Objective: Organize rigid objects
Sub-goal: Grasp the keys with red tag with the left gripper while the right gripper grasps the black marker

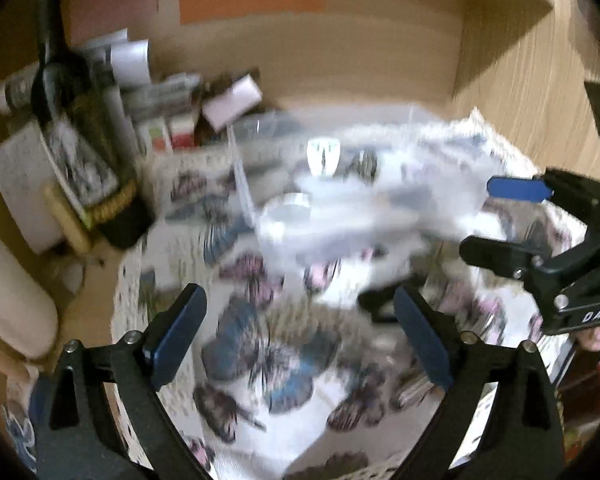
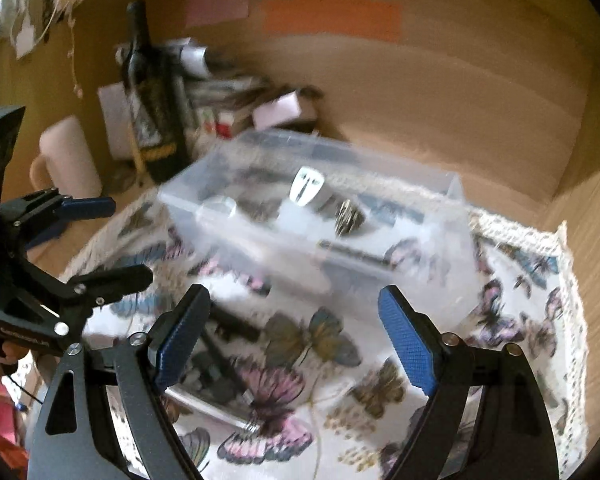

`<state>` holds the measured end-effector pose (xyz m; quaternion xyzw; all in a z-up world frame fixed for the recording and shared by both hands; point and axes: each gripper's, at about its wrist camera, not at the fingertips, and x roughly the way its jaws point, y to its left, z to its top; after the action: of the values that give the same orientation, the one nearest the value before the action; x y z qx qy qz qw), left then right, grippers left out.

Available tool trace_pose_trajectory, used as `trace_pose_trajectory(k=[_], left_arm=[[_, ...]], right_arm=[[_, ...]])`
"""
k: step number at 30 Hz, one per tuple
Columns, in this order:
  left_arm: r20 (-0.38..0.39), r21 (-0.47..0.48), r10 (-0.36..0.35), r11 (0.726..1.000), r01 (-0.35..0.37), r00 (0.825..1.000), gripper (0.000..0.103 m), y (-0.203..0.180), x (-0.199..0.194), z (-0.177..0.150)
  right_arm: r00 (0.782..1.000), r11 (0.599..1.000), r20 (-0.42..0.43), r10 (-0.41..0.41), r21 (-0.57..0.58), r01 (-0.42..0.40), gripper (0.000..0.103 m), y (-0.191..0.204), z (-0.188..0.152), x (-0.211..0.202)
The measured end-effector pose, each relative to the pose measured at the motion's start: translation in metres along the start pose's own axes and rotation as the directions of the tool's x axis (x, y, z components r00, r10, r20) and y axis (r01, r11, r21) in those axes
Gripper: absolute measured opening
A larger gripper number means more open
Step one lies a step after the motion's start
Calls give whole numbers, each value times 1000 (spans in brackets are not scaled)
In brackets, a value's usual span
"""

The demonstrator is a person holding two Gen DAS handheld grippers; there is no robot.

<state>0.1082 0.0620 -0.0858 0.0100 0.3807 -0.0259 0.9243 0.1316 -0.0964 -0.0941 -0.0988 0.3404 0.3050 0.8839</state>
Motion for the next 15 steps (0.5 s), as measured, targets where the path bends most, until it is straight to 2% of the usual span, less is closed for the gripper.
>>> trace_pose_trajectory(k=[1, 4, 7, 10, 13, 15], left_arm=[[-11, -7, -6, 1000, 6, 1000, 95, 2, 2, -5], [-49, -38, -38, 999, 37, 998, 79, 9, 6, -19], [-67, -63, -69, 996, 65, 995, 70, 12, 8, -29], [-76, -67, -89, 994, 84, 993, 57, 13, 8, -34], [-77, -63, -112, 992, 107, 991, 54, 10, 5, -36], [-76, -52, -123, 992, 119, 990, 54, 7, 3, -36]], right_arm=[[1000, 1000, -20, 11, -5, -11, 83, 3, -4, 5], [997, 999, -70, 31, -29, -33, 77, 13, -10, 18], [991, 997, -118, 58, -39, -63, 73, 22, -9, 32], [982, 997, -175, 68, -32, -75, 63, 27, -5, 51], [972, 996, -219, 84, -18, -90, 49, 28, -6, 64], [974, 996, -209, 83, -13, -87, 41, 27, -7, 63]])
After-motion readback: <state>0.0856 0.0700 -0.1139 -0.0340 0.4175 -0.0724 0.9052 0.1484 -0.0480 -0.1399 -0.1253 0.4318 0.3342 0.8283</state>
